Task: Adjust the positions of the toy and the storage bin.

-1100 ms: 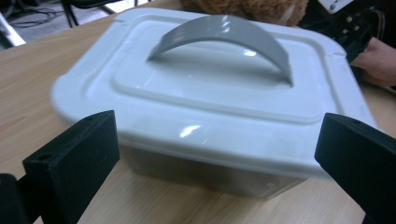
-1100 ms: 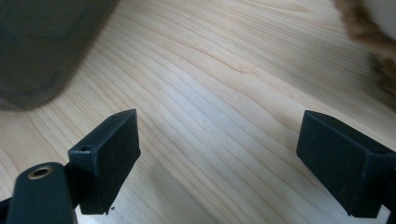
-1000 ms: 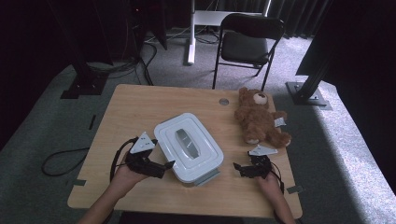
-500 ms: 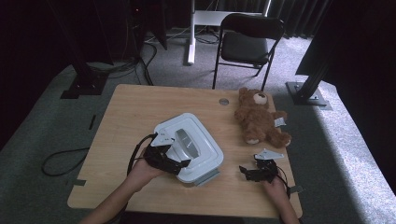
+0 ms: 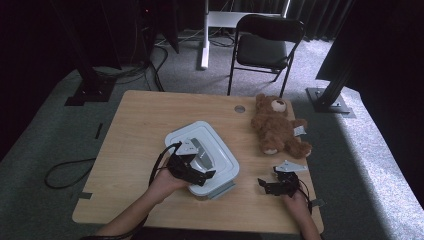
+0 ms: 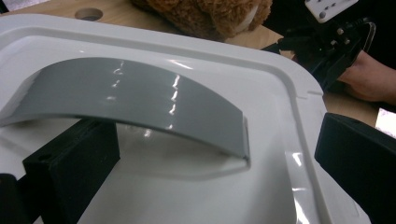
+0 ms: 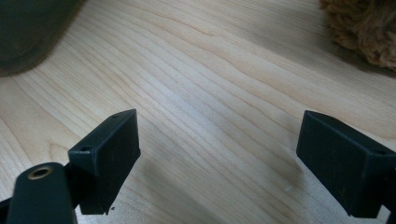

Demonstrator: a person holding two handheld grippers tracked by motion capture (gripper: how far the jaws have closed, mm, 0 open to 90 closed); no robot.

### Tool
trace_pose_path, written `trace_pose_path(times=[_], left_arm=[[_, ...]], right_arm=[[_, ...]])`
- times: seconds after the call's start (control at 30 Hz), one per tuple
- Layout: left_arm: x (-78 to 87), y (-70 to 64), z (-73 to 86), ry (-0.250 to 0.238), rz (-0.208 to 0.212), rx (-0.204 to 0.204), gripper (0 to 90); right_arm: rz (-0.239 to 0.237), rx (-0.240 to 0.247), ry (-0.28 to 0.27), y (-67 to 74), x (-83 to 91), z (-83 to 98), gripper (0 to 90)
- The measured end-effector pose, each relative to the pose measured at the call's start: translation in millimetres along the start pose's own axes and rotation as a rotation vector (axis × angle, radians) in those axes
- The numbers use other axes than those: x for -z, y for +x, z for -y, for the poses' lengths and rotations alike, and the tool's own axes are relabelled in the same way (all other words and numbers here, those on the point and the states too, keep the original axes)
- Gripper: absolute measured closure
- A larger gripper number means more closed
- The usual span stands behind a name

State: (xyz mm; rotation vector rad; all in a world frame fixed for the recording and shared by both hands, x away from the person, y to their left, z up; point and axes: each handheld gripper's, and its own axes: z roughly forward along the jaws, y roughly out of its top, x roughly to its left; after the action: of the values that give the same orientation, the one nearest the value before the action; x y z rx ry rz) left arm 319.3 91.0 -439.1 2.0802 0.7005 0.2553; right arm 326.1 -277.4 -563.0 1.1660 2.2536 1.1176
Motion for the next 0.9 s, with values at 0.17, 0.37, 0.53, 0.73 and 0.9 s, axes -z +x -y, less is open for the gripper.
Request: trace_pose_path(times=[0.17,0.37,0.53,0.73,0.9], left_arm=[[-4.6,-2.9,-0.9,0.002,-0.004,-0.016,3.5],[-8.1,-4.9,-4.4,0.007,-0.017,0.0,5.5],[-6.9,-4.6,-5.7,0.003,-0.048,0.01,12.5],[-6.6,-3.7,-6.4,0.0,-0.067,0.016,19.9],[-4.5,0.8,-4.6,-0.02,-0.067,0.024,35.2]], right_arm=[[0.002,0.008,0.005,0.6,-0.4,0.0,12.6],[0.007,0.013,0.019,1.4,-1.9,-0.6,12.6],[0.013,0.013,0.035,2.4,-3.3,-1.1,12.9],[0.016,0.016,0.048,3.7,-4.1,-1.1,13.0],[0.019,0.014,0.049,3.7,-4.1,-1.1,13.0]])
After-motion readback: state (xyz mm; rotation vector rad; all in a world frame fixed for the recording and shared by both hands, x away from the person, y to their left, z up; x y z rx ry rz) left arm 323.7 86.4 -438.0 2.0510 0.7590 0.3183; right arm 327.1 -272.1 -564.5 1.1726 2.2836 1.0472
